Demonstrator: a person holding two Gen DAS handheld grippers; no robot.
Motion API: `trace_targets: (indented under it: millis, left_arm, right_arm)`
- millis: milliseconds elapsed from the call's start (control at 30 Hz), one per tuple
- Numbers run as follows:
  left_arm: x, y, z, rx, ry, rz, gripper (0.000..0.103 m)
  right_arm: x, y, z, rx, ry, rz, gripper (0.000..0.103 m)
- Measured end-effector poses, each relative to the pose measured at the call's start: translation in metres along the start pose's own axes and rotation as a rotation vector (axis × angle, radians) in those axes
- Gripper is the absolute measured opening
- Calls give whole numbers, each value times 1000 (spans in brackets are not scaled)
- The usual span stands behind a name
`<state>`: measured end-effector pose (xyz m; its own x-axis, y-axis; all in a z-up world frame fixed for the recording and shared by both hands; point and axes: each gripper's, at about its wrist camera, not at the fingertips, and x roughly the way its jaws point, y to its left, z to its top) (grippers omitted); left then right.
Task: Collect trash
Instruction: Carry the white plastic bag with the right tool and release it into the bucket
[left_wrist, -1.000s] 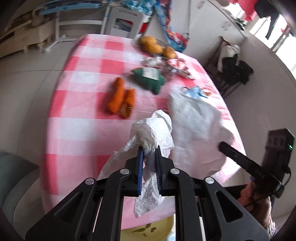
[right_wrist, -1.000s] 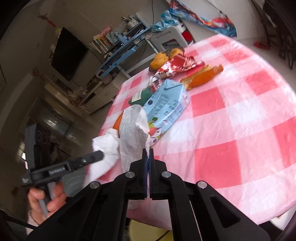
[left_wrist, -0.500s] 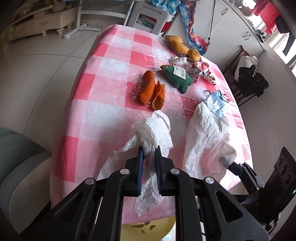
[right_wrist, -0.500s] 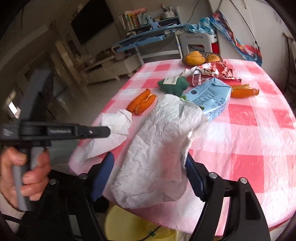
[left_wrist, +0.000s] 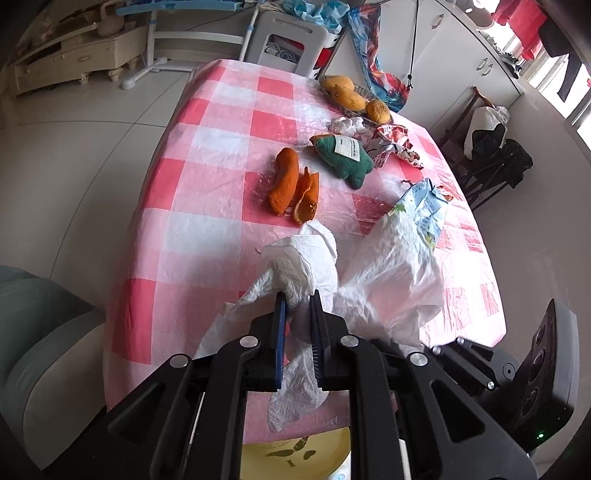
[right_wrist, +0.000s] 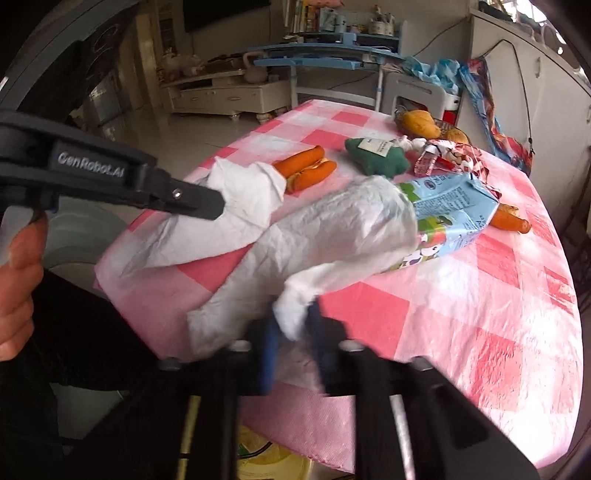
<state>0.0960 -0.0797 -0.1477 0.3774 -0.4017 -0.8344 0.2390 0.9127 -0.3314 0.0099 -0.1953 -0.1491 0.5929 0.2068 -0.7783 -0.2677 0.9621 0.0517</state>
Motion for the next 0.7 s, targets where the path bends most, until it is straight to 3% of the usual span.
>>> trace_targets:
  millis: [133,400,567,700]
  left_arm:
    - [-8,1,2,-1,-35,-2,12]
    - [-41,-3,2,11,-186,-3,12]
    - [-60,-7,-3,23,-262,25,12]
    - [-72,-6,-10,28,-300,49,12]
  right_arm:
    - [-13,-13,1,72,-34,78,5]
    - [-77,-41,7,199,-259,288,5]
    - [-90,-39,12,167,-272,366,5]
    - [-94,-18,10,43,-214,397,5]
